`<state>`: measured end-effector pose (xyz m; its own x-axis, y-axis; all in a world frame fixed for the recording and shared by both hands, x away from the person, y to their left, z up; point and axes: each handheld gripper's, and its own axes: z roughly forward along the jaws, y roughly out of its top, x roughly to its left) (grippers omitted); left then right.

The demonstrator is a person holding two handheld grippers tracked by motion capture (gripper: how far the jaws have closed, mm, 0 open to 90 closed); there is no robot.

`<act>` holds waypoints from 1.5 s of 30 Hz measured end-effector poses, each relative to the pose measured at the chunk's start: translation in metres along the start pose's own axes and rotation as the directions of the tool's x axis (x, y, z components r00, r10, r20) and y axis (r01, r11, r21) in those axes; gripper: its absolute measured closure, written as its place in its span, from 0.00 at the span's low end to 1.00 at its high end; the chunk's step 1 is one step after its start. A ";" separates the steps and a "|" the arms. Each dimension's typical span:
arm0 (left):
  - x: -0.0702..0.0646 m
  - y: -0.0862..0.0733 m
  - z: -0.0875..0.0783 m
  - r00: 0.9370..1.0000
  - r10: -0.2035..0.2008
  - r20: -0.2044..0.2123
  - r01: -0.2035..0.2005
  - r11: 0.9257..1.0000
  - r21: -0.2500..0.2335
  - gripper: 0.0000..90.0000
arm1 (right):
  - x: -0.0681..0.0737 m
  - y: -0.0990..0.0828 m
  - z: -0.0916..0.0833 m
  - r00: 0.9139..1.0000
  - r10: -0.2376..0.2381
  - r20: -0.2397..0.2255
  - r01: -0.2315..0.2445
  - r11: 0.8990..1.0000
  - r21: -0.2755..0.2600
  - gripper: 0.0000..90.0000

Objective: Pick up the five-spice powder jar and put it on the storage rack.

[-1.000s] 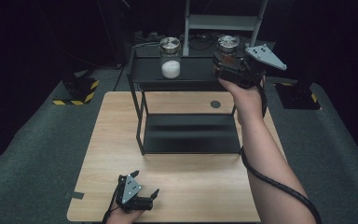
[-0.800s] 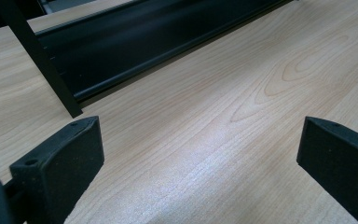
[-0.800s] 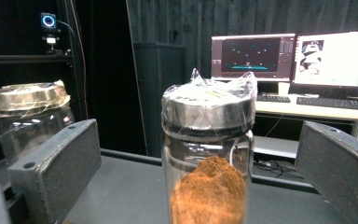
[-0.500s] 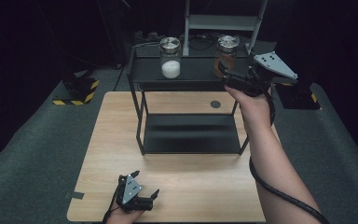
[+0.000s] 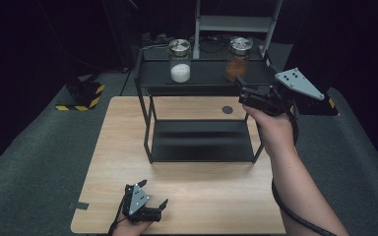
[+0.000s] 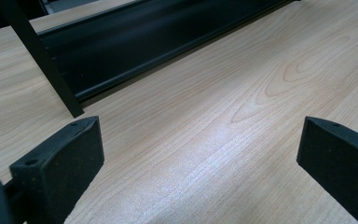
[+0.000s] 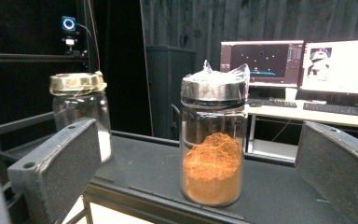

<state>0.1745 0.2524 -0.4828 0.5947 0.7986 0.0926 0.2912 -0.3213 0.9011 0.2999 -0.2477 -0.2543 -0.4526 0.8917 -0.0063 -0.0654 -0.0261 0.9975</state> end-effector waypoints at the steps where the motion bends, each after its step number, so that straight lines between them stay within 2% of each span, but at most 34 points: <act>1: 0.000 0.000 0.000 1.000 0.000 0.000 0.000 1.000 0.000 0.01 | 0.000 0.000 -0.002 1.000 -0.002 -0.003 0.002 1.000 -0.001 0.00; 12: 0.001 0.000 0.000 1.000 -0.003 0.001 0.003 1.000 -0.002 0.01 | 0.002 0.000 -0.025 0.999 -0.035 -0.010 0.034 0.999 -0.008 0.00; 26: 0.000 -0.001 -0.001 1.000 0.001 -0.002 -0.001 1.000 -0.004 0.01 | -0.001 -0.007 -0.054 0.998 -0.043 -0.035 0.043 0.999 -0.014 0.00; 31: -0.001 -0.001 -0.001 1.000 0.001 -0.004 -0.001 1.000 -0.004 0.01 | 0.000 -0.015 -0.067 0.998 -0.049 -0.050 0.049 0.999 -0.008 0.00; 39: -0.001 -0.001 -0.001 1.000 0.002 -0.006 -0.002 1.000 -0.005 0.01 | 0.000 -0.026 -0.077 0.997 -0.060 -0.052 0.060 0.998 0.011 0.00; 45: -0.001 -0.001 -0.001 1.000 0.002 -0.006 -0.002 1.000 -0.006 0.01 | 0.002 -0.041 -0.085 0.996 -0.077 -0.051 0.080 0.996 0.044 0.00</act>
<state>0.1731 0.2522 -0.4835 0.5909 0.8010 0.0964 0.2861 -0.3198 0.9033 0.2264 -0.2835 -0.3011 -0.4911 0.8667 -0.0869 -0.0616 0.0650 0.9960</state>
